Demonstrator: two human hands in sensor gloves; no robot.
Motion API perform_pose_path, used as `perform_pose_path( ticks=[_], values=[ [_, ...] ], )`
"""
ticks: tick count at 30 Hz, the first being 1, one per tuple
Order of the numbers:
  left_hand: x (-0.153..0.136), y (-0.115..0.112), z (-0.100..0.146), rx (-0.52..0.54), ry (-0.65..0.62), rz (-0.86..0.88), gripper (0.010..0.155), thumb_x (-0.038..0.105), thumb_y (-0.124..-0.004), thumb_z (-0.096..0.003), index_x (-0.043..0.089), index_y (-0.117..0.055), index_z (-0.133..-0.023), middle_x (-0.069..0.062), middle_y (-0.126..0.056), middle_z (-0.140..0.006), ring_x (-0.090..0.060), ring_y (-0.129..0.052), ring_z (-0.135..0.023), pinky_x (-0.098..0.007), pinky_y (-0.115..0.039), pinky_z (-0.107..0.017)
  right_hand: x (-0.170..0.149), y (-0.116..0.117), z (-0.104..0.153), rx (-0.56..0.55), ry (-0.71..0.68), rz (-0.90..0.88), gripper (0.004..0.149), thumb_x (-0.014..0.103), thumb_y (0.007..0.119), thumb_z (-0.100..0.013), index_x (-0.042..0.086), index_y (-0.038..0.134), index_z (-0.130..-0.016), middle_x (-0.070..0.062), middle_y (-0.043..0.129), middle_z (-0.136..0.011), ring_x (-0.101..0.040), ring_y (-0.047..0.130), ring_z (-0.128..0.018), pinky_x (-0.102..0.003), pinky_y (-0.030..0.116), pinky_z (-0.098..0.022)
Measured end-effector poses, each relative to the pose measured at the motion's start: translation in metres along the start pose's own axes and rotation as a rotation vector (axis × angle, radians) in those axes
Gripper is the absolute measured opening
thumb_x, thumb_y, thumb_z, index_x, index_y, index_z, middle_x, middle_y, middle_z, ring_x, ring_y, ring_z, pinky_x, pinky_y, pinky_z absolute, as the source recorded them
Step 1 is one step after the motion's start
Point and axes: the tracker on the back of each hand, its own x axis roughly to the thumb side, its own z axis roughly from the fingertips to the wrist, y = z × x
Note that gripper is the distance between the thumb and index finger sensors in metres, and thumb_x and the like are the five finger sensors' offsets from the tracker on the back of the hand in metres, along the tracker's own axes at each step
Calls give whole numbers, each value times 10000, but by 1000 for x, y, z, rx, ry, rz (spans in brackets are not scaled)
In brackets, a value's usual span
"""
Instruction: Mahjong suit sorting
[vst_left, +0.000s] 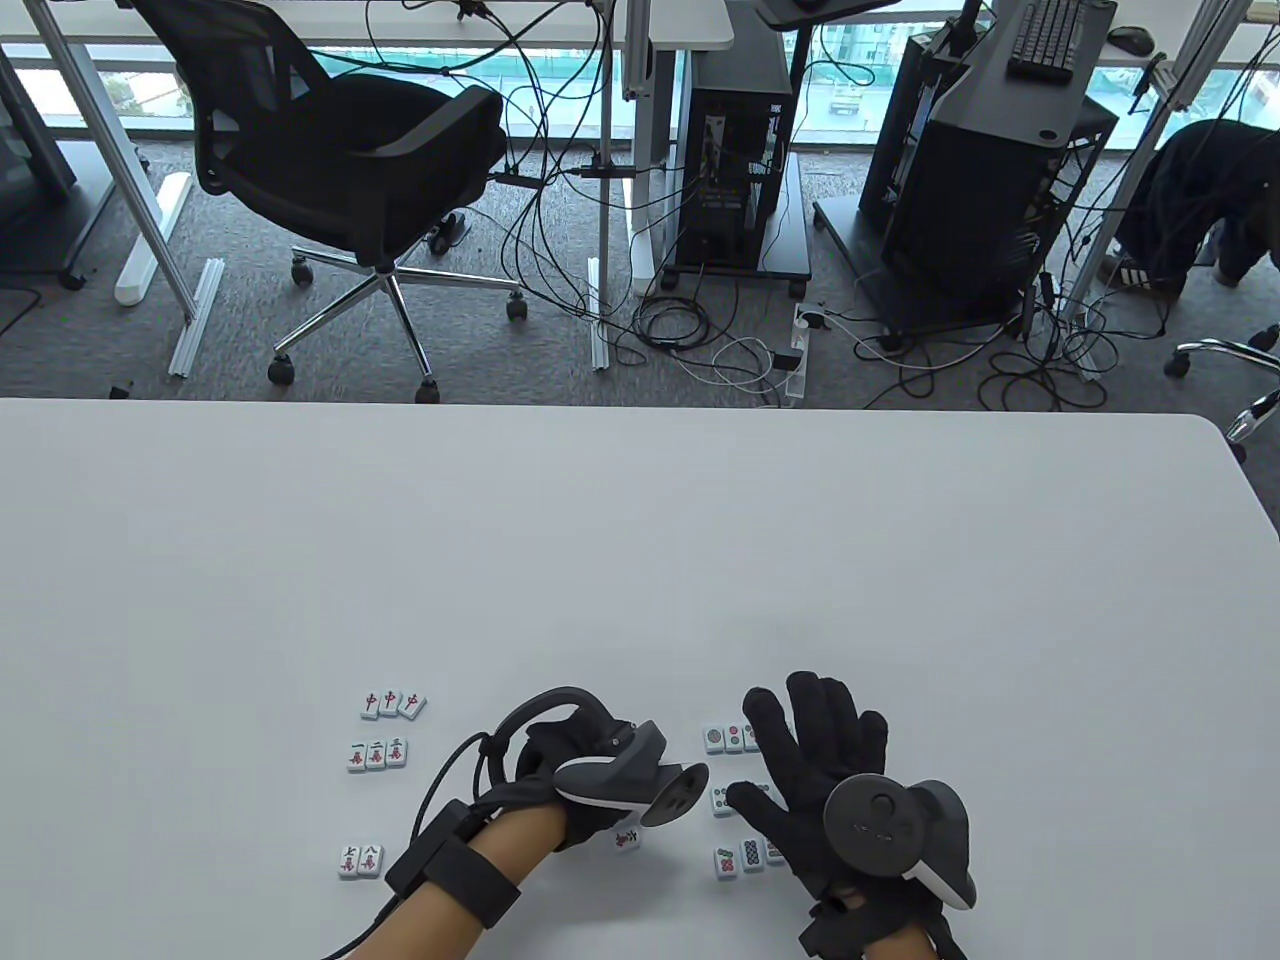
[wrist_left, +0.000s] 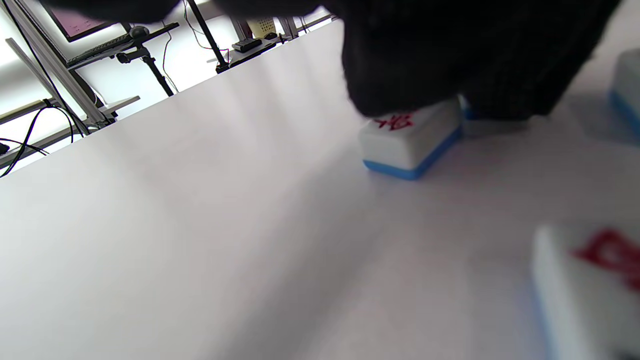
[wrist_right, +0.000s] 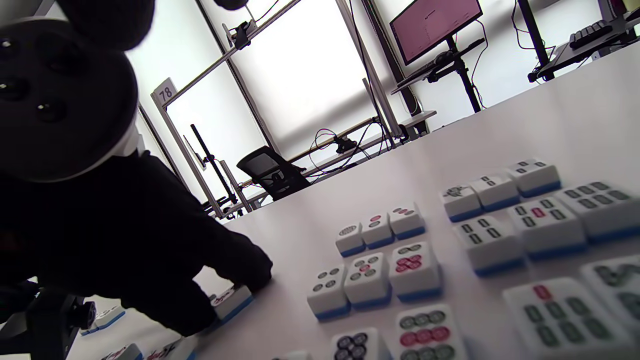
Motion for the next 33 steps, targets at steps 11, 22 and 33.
perform_pose_path(
  ticks=[11, 22, 33],
  values=[
    [-29, 16, 19, 176, 69, 94, 601, 518, -909, -266, 209, -863, -779, 189, -975, -212, -74, -921, -36, -361, -860, -199, 0, -1, 0, -2, 0, -5, 745, 617, 597, -531, 372, 212, -1119, -118, 84, -1187, -423, 48, -1048, -698, 107, -713],
    [-131, -4, 117, 142, 394, 256, 599, 498, -918, -265, 209, -864, -787, 178, -983, -229, -89, -935, -72, -375, -858, -230, 1, 1, 0, 13, -3, 4, 746, 618, 595, -532, 368, 212, -1121, -121, 89, -1187, -426, 53, -1047, -699, 113, -713],
    [-140, -87, 182, -80, 544, 246, 598, 492, -921, -264, 208, -865, -787, 178, -986, -234, -89, -942, -80, -376, -863, -224, 2, 3, -1, 27, 7, 17, 745, 618, 595, -531, 369, 212, -1120, -124, 92, -1187, -428, 56, -1046, -700, 116, -712]
  ],
)
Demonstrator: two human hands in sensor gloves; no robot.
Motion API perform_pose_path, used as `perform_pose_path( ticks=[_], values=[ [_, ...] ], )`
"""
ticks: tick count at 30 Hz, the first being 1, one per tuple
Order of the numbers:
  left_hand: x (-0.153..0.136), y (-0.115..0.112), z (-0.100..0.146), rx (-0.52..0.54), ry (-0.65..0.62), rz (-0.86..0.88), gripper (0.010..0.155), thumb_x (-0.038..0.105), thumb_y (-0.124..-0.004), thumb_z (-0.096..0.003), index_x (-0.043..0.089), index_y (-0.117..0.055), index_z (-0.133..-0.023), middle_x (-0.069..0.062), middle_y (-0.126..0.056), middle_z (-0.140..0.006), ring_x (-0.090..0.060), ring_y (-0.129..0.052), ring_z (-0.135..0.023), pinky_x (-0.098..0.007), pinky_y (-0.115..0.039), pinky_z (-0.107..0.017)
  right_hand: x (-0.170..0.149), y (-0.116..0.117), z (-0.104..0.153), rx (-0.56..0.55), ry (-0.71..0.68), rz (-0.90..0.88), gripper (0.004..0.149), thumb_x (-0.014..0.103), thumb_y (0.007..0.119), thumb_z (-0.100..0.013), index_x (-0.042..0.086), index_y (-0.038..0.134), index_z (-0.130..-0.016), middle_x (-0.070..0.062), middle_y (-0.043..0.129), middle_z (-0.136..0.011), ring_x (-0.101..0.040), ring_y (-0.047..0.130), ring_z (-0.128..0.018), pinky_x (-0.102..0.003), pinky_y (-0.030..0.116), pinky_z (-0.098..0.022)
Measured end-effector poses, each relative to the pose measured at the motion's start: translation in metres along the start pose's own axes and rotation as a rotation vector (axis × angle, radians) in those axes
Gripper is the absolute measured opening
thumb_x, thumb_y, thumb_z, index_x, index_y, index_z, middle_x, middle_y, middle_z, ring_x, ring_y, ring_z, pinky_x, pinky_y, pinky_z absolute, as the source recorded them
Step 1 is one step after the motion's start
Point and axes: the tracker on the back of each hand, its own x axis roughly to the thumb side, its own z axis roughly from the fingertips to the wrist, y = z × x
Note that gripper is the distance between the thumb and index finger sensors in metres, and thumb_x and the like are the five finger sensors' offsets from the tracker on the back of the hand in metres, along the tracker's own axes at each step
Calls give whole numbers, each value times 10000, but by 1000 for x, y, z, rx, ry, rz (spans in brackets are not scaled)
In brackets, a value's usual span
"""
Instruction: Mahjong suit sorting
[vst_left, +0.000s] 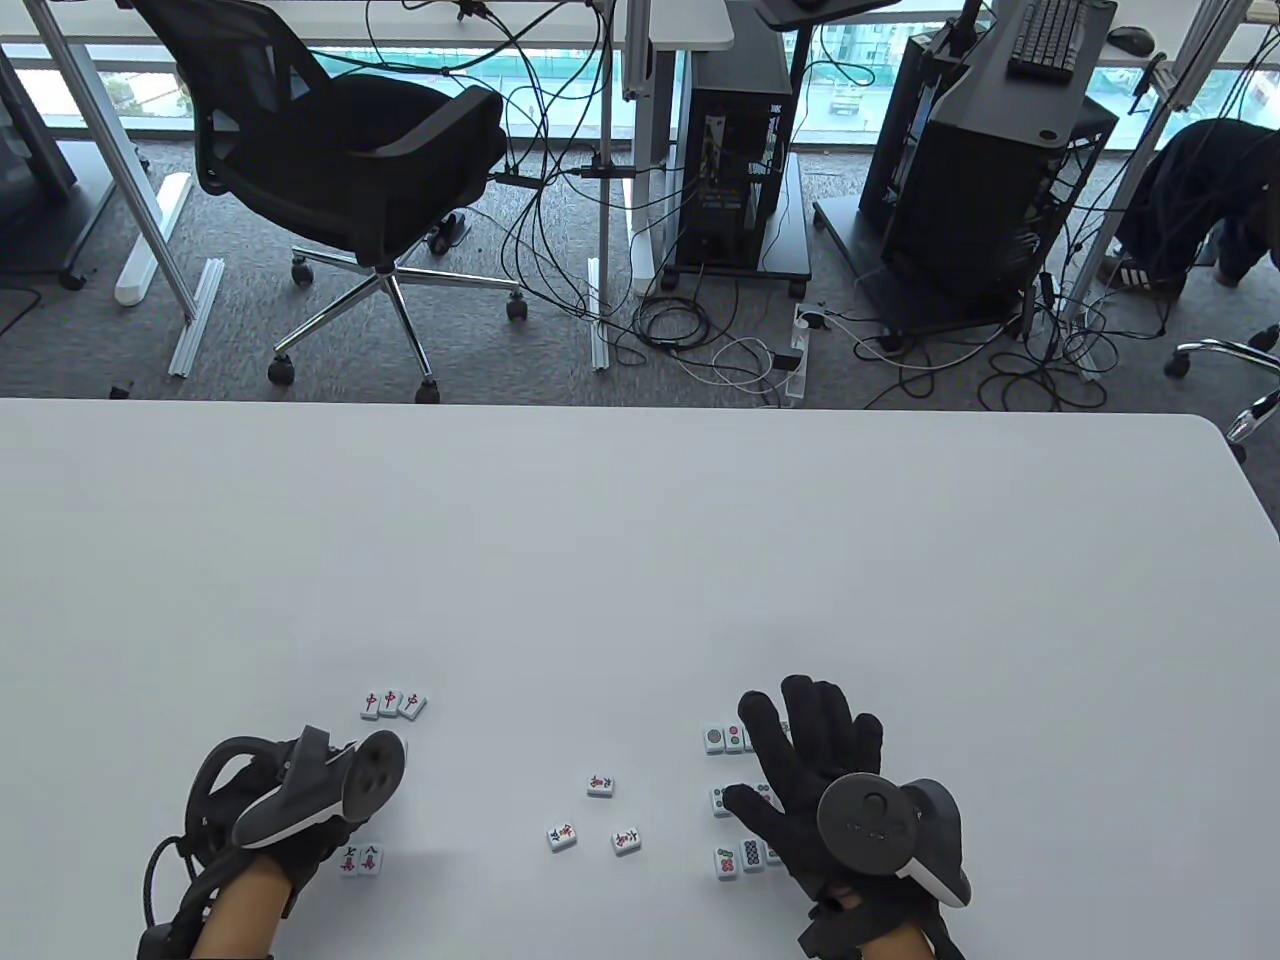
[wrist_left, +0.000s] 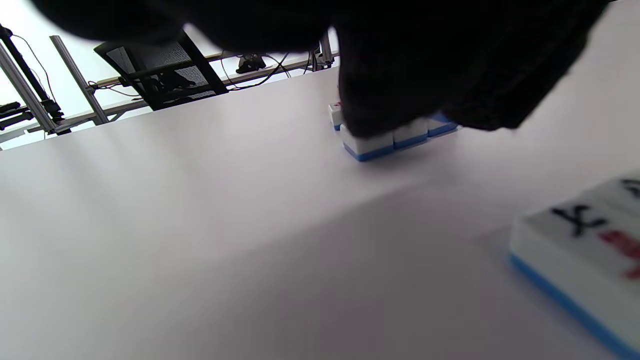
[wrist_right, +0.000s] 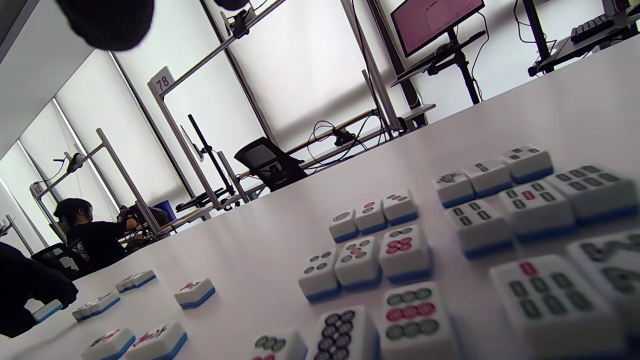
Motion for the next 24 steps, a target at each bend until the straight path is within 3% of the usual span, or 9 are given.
perform_pose_path(
  ticks=[16, 24],
  values=[
    [8, -13, -2, -64, 17, -138, 606, 503, -906, -269, 226, -852, -805, 178, -995, -268, -92, -957, -102, -380, -862, -254, 0, 0, -1, 5, 5, -1, 746, 616, 597, -531, 368, 212, -1119, -121, 90, -1186, -425, 53, -1047, -700, 113, -712],
    [12, 17, 5, -21, 16, -100, 589, 502, -902, -278, 227, -864, -798, 172, -1006, -306, -94, -968, -126, -382, -863, -267, 0, 0, -1, 2, 2, -8, 746, 616, 597, -530, 369, 213, -1119, -121, 87, -1186, -424, 51, -1047, -699, 110, -713]
  ],
)
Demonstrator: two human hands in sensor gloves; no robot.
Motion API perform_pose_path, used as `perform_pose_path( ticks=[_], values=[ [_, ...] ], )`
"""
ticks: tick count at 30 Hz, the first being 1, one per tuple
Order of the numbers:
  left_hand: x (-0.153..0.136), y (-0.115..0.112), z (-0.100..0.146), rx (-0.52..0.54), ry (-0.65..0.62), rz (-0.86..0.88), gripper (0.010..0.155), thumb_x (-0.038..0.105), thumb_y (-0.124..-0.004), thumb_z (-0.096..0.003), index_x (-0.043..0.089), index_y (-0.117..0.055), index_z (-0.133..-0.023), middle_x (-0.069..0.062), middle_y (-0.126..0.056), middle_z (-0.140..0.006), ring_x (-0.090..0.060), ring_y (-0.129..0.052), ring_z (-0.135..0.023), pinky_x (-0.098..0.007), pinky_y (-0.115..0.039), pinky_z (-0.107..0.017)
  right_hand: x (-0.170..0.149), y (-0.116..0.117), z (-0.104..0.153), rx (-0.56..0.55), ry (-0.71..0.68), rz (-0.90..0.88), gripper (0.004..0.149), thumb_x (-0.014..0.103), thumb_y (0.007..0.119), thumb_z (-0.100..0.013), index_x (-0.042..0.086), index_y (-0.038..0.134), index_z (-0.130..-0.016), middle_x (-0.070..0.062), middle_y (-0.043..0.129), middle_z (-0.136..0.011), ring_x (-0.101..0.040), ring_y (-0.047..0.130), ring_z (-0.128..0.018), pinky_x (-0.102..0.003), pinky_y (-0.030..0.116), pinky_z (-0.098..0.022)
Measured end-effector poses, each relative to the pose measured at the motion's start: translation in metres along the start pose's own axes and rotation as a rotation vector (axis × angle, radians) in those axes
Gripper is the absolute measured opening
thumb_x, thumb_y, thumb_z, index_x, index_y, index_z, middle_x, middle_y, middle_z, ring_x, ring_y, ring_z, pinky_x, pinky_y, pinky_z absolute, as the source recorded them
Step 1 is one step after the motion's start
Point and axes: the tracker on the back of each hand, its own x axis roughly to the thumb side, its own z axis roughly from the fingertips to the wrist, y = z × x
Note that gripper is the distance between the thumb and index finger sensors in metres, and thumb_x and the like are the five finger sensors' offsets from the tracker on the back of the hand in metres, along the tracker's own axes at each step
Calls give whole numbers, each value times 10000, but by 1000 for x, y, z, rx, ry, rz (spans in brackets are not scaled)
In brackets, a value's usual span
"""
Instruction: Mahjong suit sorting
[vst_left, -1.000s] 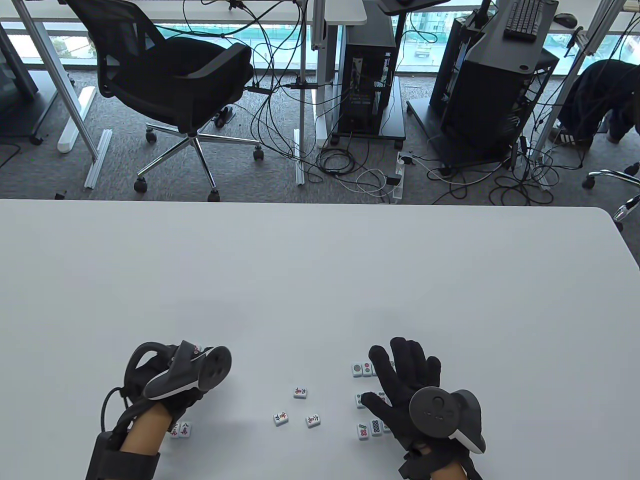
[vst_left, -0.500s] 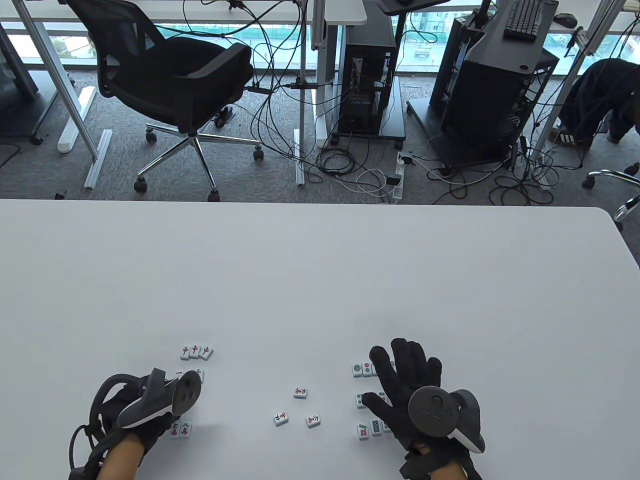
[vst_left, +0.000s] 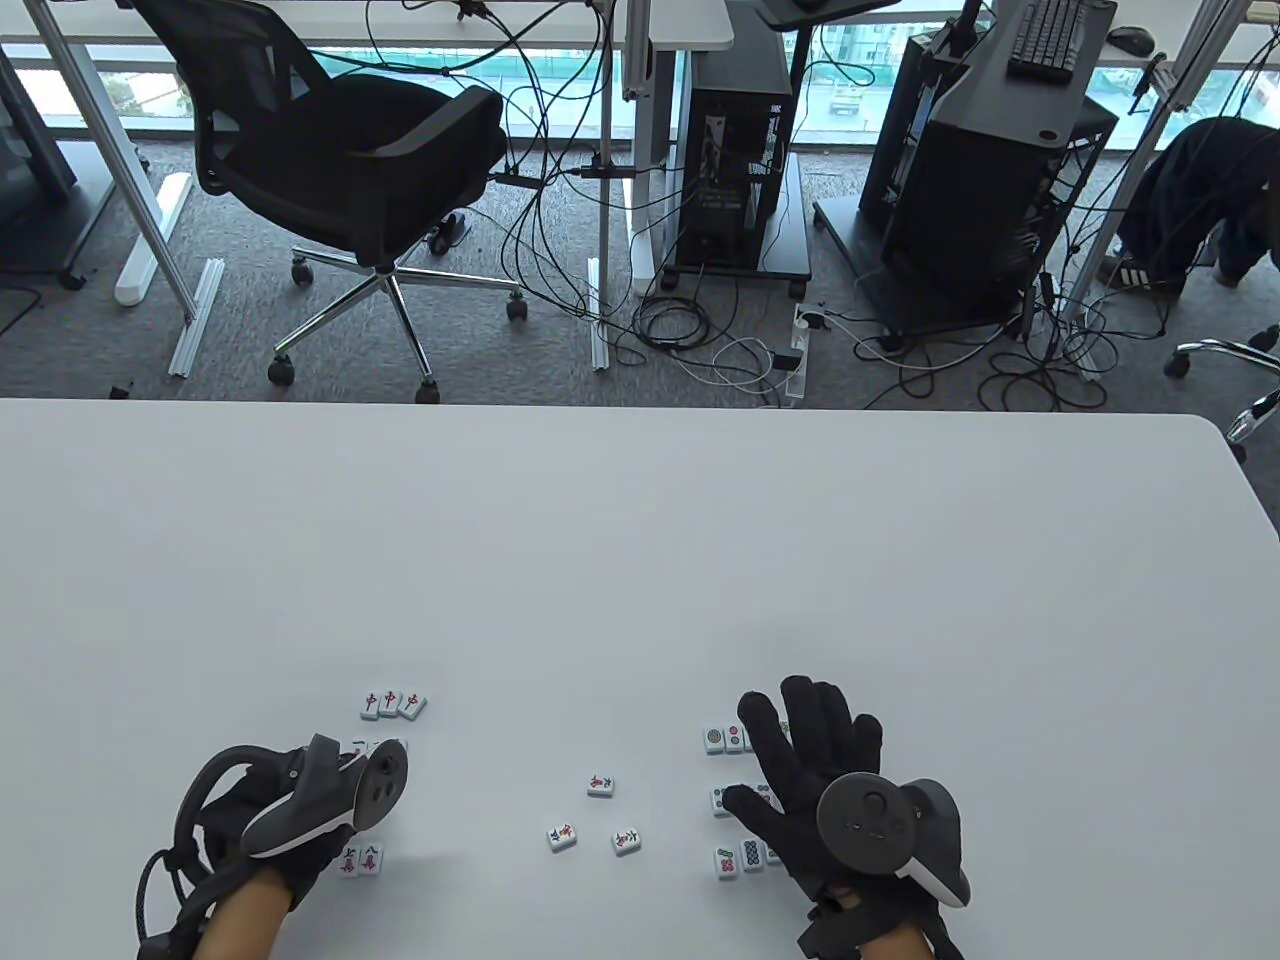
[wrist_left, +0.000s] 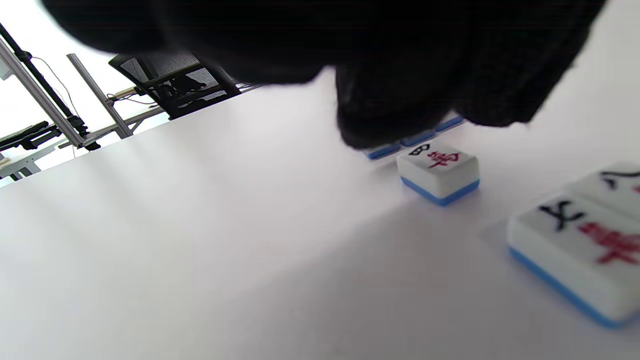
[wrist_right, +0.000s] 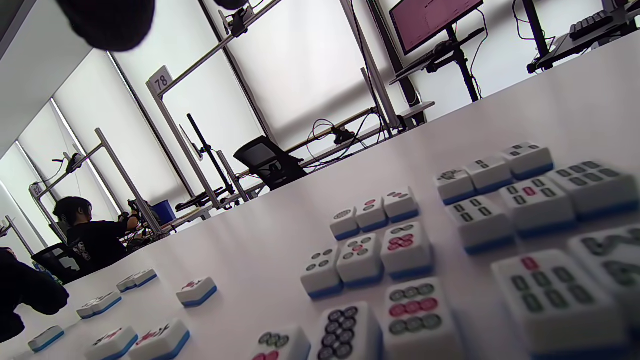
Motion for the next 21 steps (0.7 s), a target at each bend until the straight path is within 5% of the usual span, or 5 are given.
perform_pose_path(
  ticks=[10, 16, 21],
  values=[
    [85, 57, -7, 233, -344, 20, 596, 510, -891, -283, 240, -850, -813, 175, -1004, -304, -88, -965, -120, -376, -863, -262, -1, -1, 1, -11, 1, -4, 745, 615, 598, -529, 370, 211, -1117, -121, 85, -1185, -424, 48, -1045, -698, 109, -712],
    [142, 70, -11, 224, -493, -51, 580, 526, -873, -289, 234, -867, -790, 179, -1001, -283, -85, -958, -102, -372, -863, -251, -1, -2, 1, -19, 1, -15, 746, 614, 599, -529, 371, 210, -1118, -118, 82, -1185, -423, 45, -1046, -698, 105, -713],
    [163, 60, -22, 138, -450, -118, 590, 631, -749, -330, 161, -955, -622, 170, -993, -169, -93, -924, 6, -373, -854, -160, -1, -3, 1, -21, -6, -19, 745, 615, 598, -530, 372, 211, -1118, -118, 82, -1186, -422, 45, -1047, -698, 105, -713]
  ],
)
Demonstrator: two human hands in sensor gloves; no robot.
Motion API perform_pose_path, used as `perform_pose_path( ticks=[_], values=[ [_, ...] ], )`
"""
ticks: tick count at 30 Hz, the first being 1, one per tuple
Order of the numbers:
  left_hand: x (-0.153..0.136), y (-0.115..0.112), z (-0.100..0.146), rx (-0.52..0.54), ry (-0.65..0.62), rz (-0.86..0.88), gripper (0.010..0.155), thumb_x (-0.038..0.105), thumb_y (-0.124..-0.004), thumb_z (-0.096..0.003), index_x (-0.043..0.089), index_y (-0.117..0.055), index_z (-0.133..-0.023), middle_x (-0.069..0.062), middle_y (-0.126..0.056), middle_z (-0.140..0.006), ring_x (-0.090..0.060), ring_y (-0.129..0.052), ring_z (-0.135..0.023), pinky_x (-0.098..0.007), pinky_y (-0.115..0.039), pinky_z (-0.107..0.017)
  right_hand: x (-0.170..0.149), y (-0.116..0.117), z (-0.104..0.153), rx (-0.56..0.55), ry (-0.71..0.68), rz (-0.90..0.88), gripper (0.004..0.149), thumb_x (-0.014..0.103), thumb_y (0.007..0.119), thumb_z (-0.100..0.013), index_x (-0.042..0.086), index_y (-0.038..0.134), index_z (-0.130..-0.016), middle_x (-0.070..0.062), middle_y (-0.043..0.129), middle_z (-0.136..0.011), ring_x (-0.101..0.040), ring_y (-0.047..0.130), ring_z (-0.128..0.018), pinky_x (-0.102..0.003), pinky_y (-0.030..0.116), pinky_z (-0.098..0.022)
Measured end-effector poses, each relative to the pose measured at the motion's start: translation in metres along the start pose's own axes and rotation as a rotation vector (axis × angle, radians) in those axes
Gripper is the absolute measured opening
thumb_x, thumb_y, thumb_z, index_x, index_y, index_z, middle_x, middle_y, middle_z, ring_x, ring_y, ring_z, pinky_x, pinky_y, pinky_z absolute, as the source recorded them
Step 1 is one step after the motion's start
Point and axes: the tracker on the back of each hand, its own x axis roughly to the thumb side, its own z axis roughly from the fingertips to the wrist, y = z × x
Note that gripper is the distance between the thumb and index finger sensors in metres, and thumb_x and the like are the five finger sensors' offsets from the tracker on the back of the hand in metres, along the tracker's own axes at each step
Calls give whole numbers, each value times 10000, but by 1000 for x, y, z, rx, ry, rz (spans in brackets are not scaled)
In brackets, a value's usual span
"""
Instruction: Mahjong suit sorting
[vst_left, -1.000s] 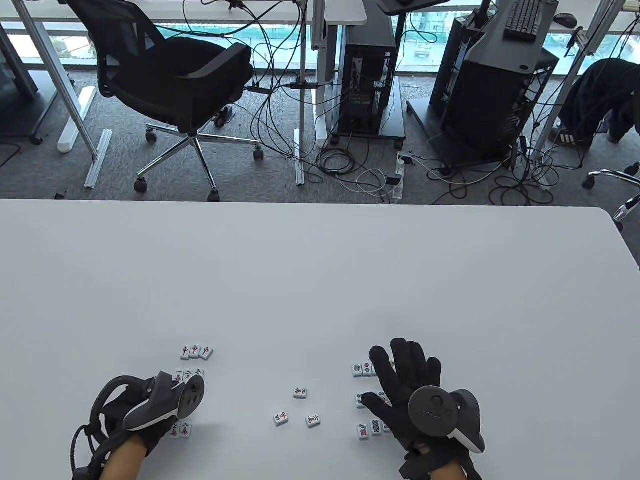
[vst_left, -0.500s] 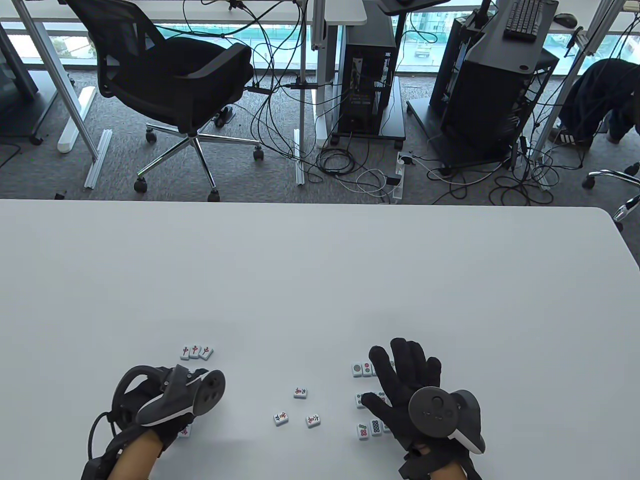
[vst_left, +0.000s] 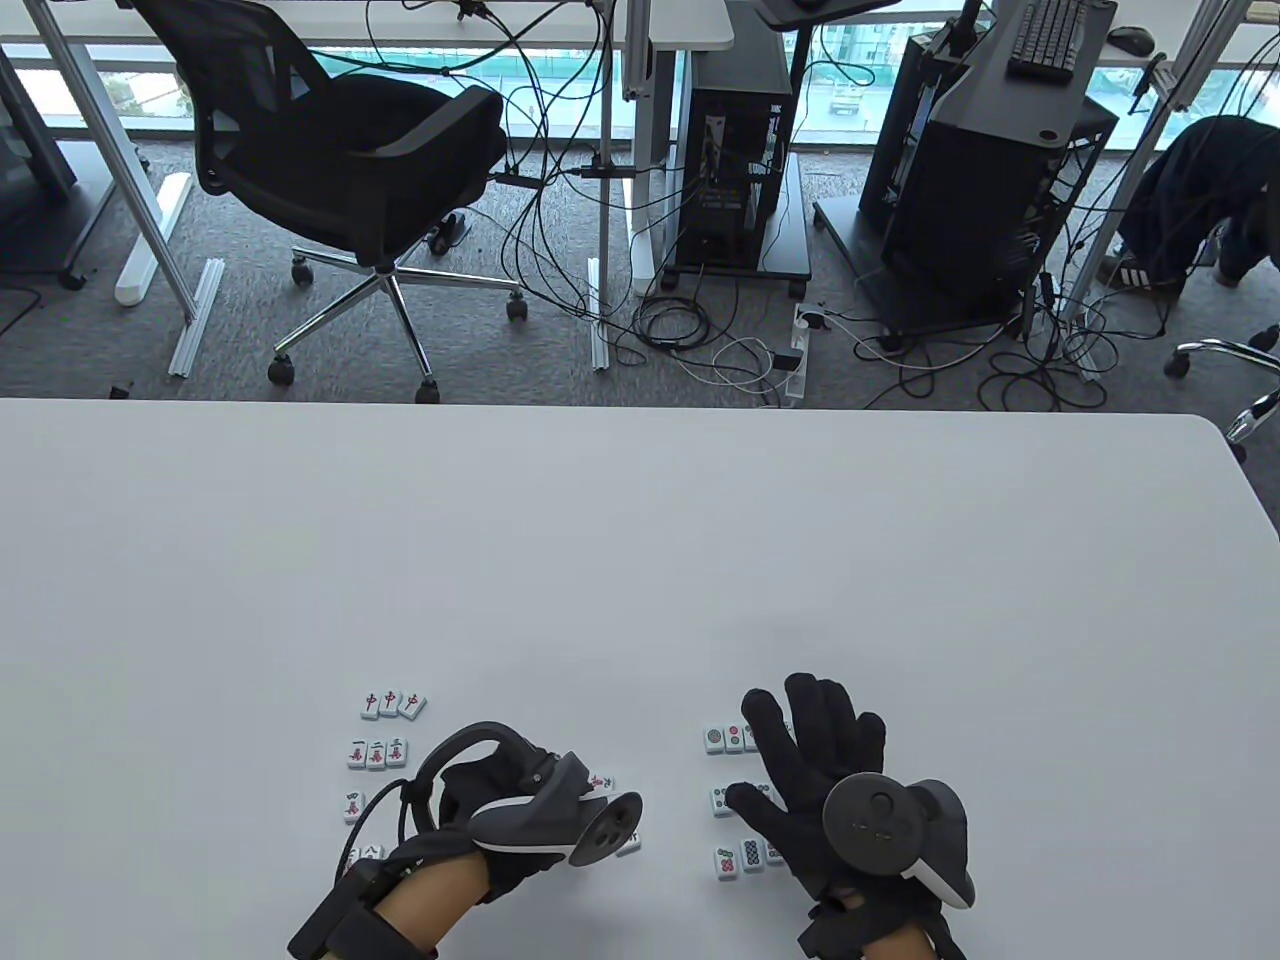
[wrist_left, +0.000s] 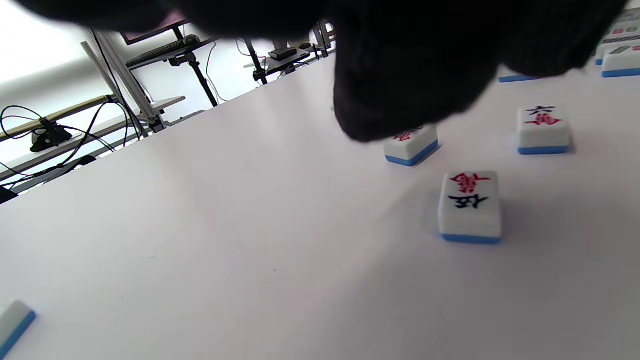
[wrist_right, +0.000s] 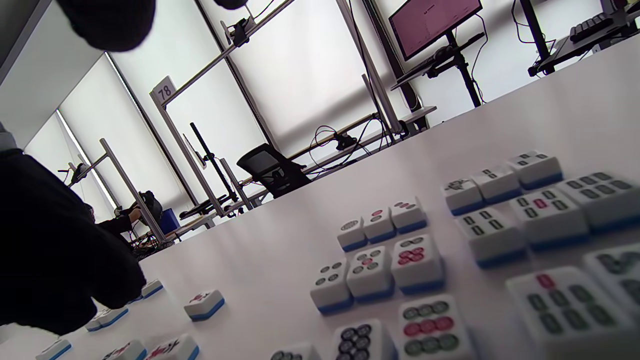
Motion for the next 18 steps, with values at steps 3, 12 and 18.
perform_pose_path(
  ticks=[3, 12, 18],
  values=[
    [2, -11, -6, -62, 46, 4, 612, 657, -696, -346, 142, -985, -506, 175, -978, -86, -81, -894, 83, -359, -845, -91, 0, 0, 0, -1, -4, -1, 746, 616, 598, -531, 372, 209, -1119, -118, 82, -1187, -421, 44, -1048, -697, 104, -714],
    [8, -35, -16, -244, 143, 58, 632, 654, -692, -357, 98, -976, -454, 183, -980, -58, -74, -887, 118, -350, -843, -58, 0, 1, 0, 3, -7, 2, 745, 616, 597, -532, 370, 210, -1119, -120, 83, -1186, -423, 46, -1047, -698, 107, -713],
    [6, -32, -12, -244, 136, 78, 578, 603, -790, -322, 96, -949, -551, 184, -993, -141, -70, -912, 53, -351, -854, -113, 1, 1, 0, 8, -6, 8, 746, 616, 597, -531, 368, 212, -1120, -120, 86, -1187, -425, 50, -1047, -699, 109, -713]
  ],
)
